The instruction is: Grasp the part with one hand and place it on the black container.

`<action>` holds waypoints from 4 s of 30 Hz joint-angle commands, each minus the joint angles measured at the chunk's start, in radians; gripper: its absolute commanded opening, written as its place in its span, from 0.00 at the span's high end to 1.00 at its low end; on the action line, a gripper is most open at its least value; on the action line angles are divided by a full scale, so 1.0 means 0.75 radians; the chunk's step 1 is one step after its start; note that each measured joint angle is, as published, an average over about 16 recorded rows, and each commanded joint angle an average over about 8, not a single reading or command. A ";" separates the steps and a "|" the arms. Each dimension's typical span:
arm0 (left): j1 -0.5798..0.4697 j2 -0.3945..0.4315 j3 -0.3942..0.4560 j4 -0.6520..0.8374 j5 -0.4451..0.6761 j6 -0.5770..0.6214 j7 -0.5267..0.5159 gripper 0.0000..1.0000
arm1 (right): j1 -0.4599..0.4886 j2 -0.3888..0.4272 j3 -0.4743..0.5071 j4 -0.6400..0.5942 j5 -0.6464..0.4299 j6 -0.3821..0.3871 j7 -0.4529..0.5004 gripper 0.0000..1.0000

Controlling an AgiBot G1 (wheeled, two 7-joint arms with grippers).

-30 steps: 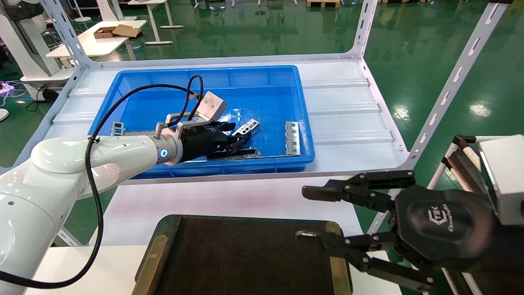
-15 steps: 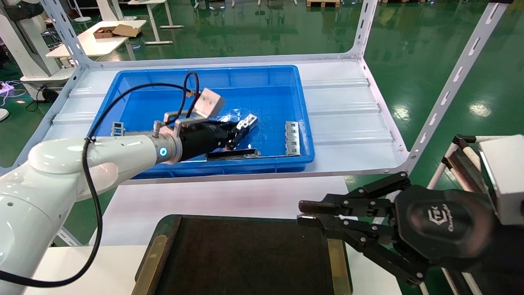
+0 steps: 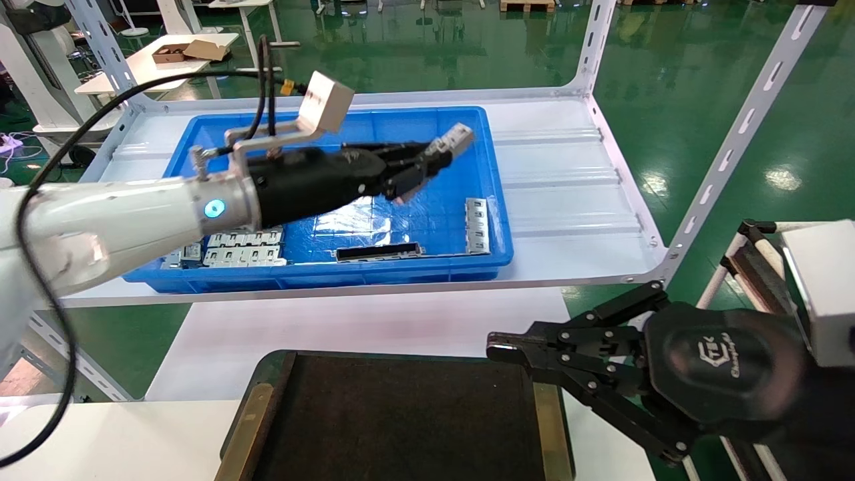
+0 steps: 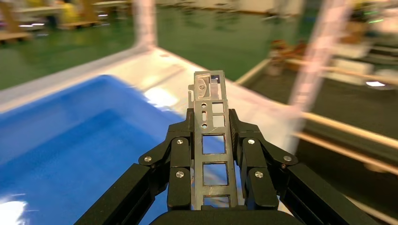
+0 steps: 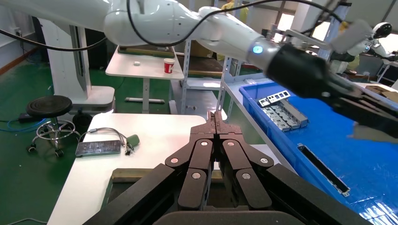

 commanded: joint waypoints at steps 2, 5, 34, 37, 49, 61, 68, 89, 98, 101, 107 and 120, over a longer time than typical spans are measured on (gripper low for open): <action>0.052 -0.059 -0.011 -0.108 -0.040 0.121 -0.041 1.00 | 0.000 0.000 0.000 0.000 0.000 0.000 0.000 1.00; 0.178 -0.132 -0.008 -0.300 -0.081 0.211 -0.112 1.00 | 0.000 0.000 0.000 0.000 0.000 0.000 0.000 1.00; 1.017 0.046 0.157 -0.683 0.341 -1.053 -0.635 1.00 | 0.000 0.000 0.000 0.000 0.000 0.000 0.000 1.00; 0.987 0.111 0.192 -0.596 0.390 -1.133 -0.696 1.00 | 0.000 0.000 0.000 0.000 0.000 0.000 0.000 1.00; 0.891 0.208 0.337 -0.412 0.441 -1.257 -0.906 1.00 | 0.000 0.000 0.000 0.000 0.000 0.000 0.000 1.00; 0.843 0.216 0.515 -0.344 0.423 -1.350 -1.070 0.83 | 0.000 0.000 0.000 0.000 0.000 0.000 0.000 0.76; 0.814 0.215 0.622 -0.322 0.396 -1.387 -1.154 0.03 | 0.000 0.000 0.000 0.000 0.000 0.000 0.000 0.01; 0.766 0.075 0.798 -0.558 0.383 -1.463 -1.218 0.00 | 0.000 0.000 -0.001 0.000 0.000 0.000 0.000 0.00; 0.815 -0.232 0.773 -0.966 0.440 -1.415 -1.135 0.00 | 0.000 0.000 -0.001 0.000 0.000 0.000 0.000 0.00; 0.823 -0.320 0.759 -1.053 0.456 -1.396 -1.099 0.00 | 0.000 0.000 -0.001 0.000 0.000 0.000 0.000 0.00; 0.827 -0.463 0.728 -1.160 0.471 -1.359 -1.031 0.00 | 0.000 0.000 -0.001 0.000 0.000 0.000 0.000 0.00; 0.789 -0.691 0.631 -1.214 0.356 -1.117 -0.808 0.00 | 0.000 0.000 -0.001 0.000 0.000 0.000 0.000 0.00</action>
